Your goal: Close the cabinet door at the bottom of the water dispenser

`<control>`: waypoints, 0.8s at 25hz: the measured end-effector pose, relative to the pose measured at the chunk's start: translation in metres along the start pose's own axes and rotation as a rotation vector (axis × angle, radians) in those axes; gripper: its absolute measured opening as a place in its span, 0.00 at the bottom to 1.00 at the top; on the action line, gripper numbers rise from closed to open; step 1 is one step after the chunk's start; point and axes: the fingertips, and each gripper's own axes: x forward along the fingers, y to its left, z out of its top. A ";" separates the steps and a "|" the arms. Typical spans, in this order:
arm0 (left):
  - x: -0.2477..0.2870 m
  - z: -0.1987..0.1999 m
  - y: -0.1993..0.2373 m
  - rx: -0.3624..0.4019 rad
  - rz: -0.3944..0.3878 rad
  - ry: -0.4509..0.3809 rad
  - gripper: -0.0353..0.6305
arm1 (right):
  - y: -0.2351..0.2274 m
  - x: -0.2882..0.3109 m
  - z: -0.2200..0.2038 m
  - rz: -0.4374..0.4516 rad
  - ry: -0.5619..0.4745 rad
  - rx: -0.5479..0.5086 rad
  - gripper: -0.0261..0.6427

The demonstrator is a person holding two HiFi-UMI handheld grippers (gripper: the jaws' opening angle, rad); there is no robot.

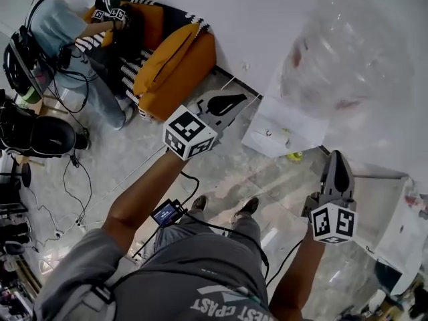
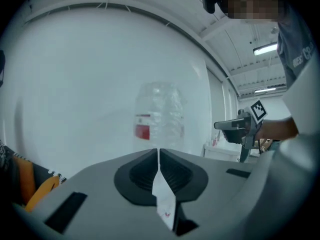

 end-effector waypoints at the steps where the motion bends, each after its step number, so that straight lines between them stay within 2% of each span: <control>1: -0.008 0.014 0.000 0.013 -0.002 -0.020 0.09 | 0.007 -0.002 0.009 0.007 0.001 -0.013 0.08; 6: -0.044 0.077 -0.011 0.095 -0.034 -0.109 0.09 | 0.032 -0.022 0.052 -0.015 -0.032 -0.052 0.08; 9: -0.064 0.101 -0.022 0.146 -0.062 -0.154 0.09 | 0.043 -0.033 0.072 -0.031 -0.073 -0.071 0.08; 16: -0.094 0.113 -0.041 0.236 -0.086 -0.201 0.09 | 0.055 -0.040 0.080 -0.036 -0.128 -0.109 0.08; 20: -0.120 0.128 -0.061 0.238 -0.132 -0.243 0.09 | 0.070 -0.072 0.093 -0.083 -0.131 -0.131 0.08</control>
